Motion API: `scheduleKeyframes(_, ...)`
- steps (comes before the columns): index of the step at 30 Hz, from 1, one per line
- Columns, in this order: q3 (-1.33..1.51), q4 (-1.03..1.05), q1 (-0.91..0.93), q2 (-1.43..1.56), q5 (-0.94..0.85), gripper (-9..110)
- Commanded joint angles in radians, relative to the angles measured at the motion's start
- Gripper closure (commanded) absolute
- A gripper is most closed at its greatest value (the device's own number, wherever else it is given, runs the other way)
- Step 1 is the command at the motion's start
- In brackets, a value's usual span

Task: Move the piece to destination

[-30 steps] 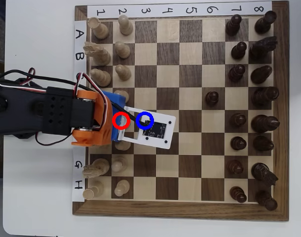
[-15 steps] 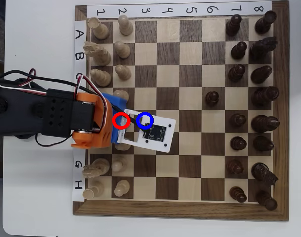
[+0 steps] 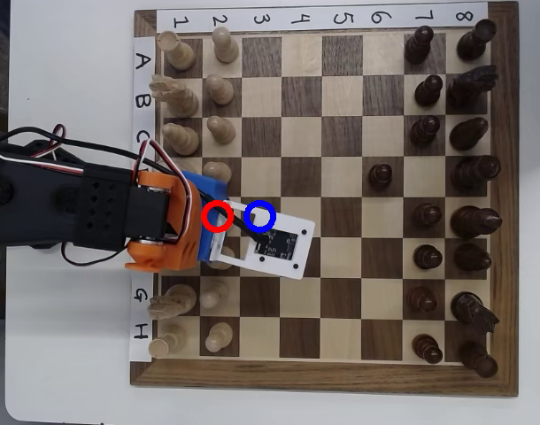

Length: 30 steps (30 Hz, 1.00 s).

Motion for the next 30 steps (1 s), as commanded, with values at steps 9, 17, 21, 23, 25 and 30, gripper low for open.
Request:
scheduleKeyframes(9,-0.199,0.089,0.035,0.052,0.003,101)
scheduleKeyframes(17,-0.314,0.152,0.015,0.044,0.025,101)
scheduleKeyframes(21,-0.38,0.173,0.008,0.029,0.031,101)
scheduleKeyframes(23,-0.417,0.187,0.002,0.014,0.034,101)
scheduleKeyframes(25,-0.457,0.204,-0.005,-0.006,0.035,101)
scheduleKeyframes(30,-0.555,0.244,-0.026,-0.064,0.044,101)
